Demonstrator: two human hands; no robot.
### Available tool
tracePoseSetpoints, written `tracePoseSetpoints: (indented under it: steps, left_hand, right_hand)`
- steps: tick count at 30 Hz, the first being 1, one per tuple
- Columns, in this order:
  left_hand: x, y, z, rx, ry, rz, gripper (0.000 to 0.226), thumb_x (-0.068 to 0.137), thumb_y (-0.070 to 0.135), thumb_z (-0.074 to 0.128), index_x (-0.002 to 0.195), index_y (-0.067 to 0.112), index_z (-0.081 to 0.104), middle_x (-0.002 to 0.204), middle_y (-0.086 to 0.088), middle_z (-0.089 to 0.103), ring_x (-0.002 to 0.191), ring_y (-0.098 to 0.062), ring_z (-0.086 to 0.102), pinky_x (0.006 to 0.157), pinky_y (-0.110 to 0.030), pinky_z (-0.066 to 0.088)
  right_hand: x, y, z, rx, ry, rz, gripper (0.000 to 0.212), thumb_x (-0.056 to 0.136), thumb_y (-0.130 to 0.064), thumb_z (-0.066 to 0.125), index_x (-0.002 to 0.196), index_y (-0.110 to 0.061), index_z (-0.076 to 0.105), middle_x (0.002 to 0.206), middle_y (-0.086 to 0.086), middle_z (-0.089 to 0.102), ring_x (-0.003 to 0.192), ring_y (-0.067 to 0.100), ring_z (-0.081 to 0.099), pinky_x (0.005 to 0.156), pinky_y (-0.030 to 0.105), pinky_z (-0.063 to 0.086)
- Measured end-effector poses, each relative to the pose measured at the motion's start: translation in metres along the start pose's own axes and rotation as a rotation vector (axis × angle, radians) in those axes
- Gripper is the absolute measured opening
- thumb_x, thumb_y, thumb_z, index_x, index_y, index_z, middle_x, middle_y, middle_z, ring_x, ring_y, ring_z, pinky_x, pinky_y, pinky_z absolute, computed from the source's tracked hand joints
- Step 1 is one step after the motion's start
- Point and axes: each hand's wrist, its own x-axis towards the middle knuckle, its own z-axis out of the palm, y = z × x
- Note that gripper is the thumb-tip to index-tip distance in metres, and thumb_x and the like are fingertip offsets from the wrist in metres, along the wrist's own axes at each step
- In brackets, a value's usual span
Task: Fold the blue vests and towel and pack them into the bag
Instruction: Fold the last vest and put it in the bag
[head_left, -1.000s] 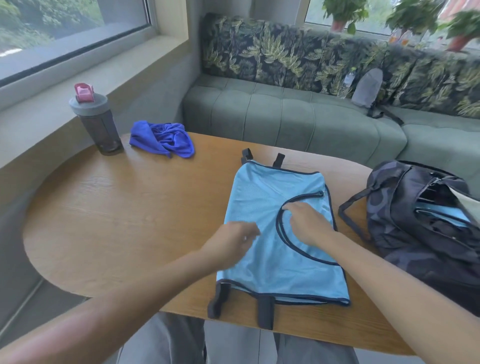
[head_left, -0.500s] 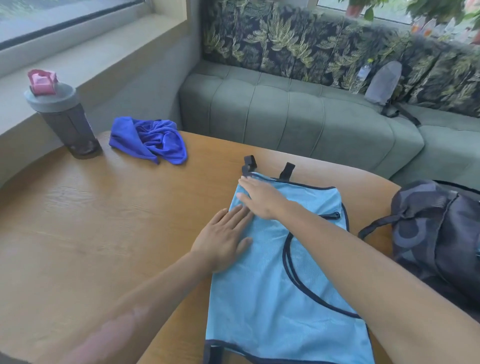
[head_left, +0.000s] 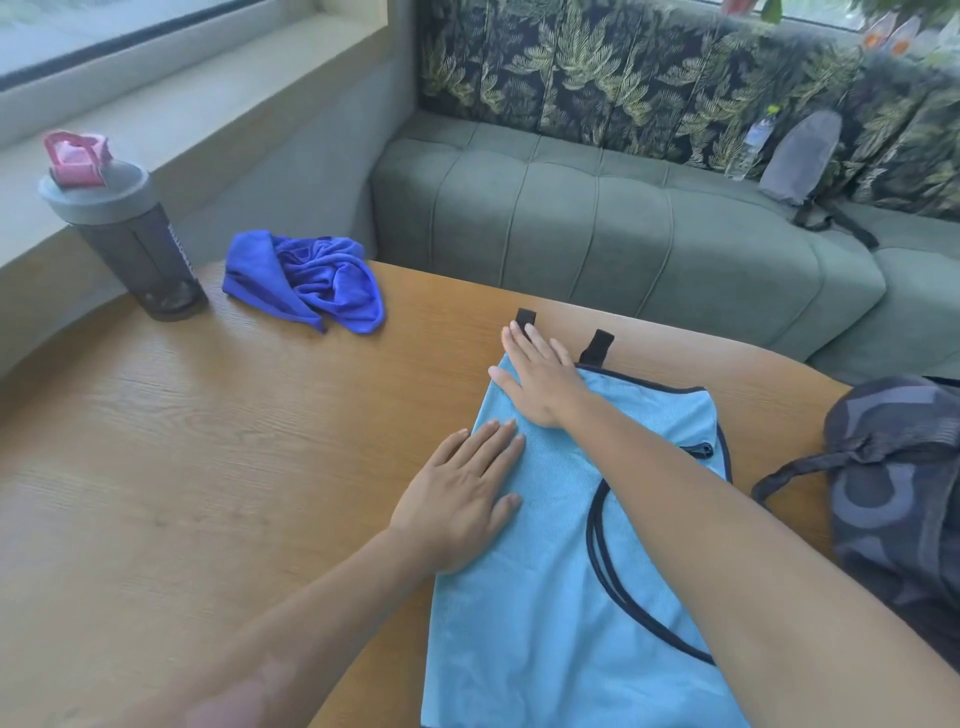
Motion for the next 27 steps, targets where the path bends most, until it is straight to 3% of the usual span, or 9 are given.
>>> tracePoseSetpoints:
  steps: [4, 8, 11, 15, 18, 21, 24, 27]
  left_hand:
    - [-0.001, 0.001, -0.003, -0.031, -0.031, -0.007, 0.068, 0.104, 0.053, 0.017, 0.164, 0.021, 0.013, 0.171, 0.004, 0.004, 0.158, -0.012, 0.000, 0.127, -0.040, 0.010]
    - [0.000, -0.005, -0.015, -0.141, -0.066, 0.017, 0.069, 0.100, 0.051, 0.008, 0.164, 0.026, 0.012, 0.171, 0.011, -0.003, 0.156, -0.005, -0.011, 0.128, -0.036, 0.002]
    - [-0.007, -0.003, -0.026, -0.328, -0.046, 0.007, 0.063, 0.104, 0.047, 0.022, 0.162, 0.022, 0.023, 0.171, 0.010, 0.004, 0.156, -0.006, -0.010, 0.128, -0.036, 0.002]
    - [-0.041, 0.005, -0.035, -0.399, 0.072, 0.120, 0.046, 0.102, 0.019, 0.055, 0.148, 0.018, 0.049, 0.165, 0.005, 0.031, 0.154, -0.014, 0.022, 0.124, -0.037, 0.023]
    - [-0.088, 0.004, -0.043, -0.270, 0.096, 0.311, 0.043, 0.092, 0.002, 0.064, 0.134, 0.014, 0.063, 0.148, 0.001, 0.055, 0.140, -0.019, 0.048, 0.113, -0.036, 0.039]
    - [-0.131, -0.001, -0.050, -0.230, 0.067, 0.436, 0.045, 0.092, 0.000, 0.064, 0.136, 0.013, 0.062, 0.144, -0.001, 0.060, 0.136, -0.020, 0.053, 0.114, -0.031, 0.039]
    - [-0.159, 0.002, -0.052, -0.230, -0.081, 0.499, 0.053, 0.096, 0.011, 0.047, 0.149, 0.015, 0.050, 0.157, 0.003, 0.046, 0.149, -0.016, 0.037, 0.122, -0.032, 0.029]
    - [-0.179, 0.009, -0.052, -0.194, -0.170, 0.498, 0.060, 0.101, 0.028, 0.046, 0.159, 0.019, 0.034, 0.167, 0.006, 0.028, 0.155, -0.010, 0.020, 0.125, -0.037, 0.023]
  right_hand:
    - [-0.028, 0.011, -0.021, 0.015, 0.029, 0.017, 0.069, 0.106, -0.056, 0.013, 0.162, -0.023, -0.009, 0.169, -0.006, -0.013, 0.154, 0.011, -0.017, 0.126, 0.041, -0.008]
    - [-0.088, 0.025, -0.033, 0.003, 0.079, -0.027, 0.068, 0.107, -0.054, 0.020, 0.163, -0.024, -0.004, 0.170, -0.006, -0.011, 0.154, 0.010, -0.016, 0.126, 0.040, -0.005]
    - [-0.154, 0.034, -0.033, 0.020, 0.051, -0.049, 0.068, 0.106, -0.055, 0.024, 0.163, -0.026, 0.000, 0.170, -0.008, -0.008, 0.155, 0.009, -0.014, 0.127, 0.041, -0.001]
    - [-0.251, 0.043, -0.022, 0.018, -0.006, -0.063, 0.065, 0.106, -0.053, 0.032, 0.163, -0.030, 0.009, 0.169, -0.013, 0.002, 0.155, 0.007, -0.005, 0.124, 0.035, 0.005]
    - [-0.322, 0.047, -0.006, 0.091, 0.080, -0.047, 0.053, 0.106, -0.037, 0.048, 0.156, -0.025, 0.036, 0.161, -0.011, 0.032, 0.149, 0.009, 0.025, 0.122, 0.034, 0.025]
    - [-0.379, 0.044, 0.013, 0.156, 0.188, -0.016, 0.040, 0.103, -0.028, 0.056, 0.142, -0.019, 0.056, 0.143, -0.008, 0.055, 0.134, 0.009, 0.046, 0.112, 0.036, 0.041]
    - [-0.414, 0.039, 0.035, 0.155, 0.179, -0.022, 0.053, 0.103, -0.049, 0.044, 0.147, -0.022, 0.052, 0.151, -0.012, 0.048, 0.143, 0.004, 0.038, 0.118, 0.032, 0.033]
    - [-0.435, 0.037, 0.058, 0.111, 0.113, -0.057, 0.074, 0.101, -0.068, 0.028, 0.159, -0.022, 0.032, 0.166, -0.010, 0.023, 0.154, 0.003, 0.013, 0.125, 0.029, 0.014]
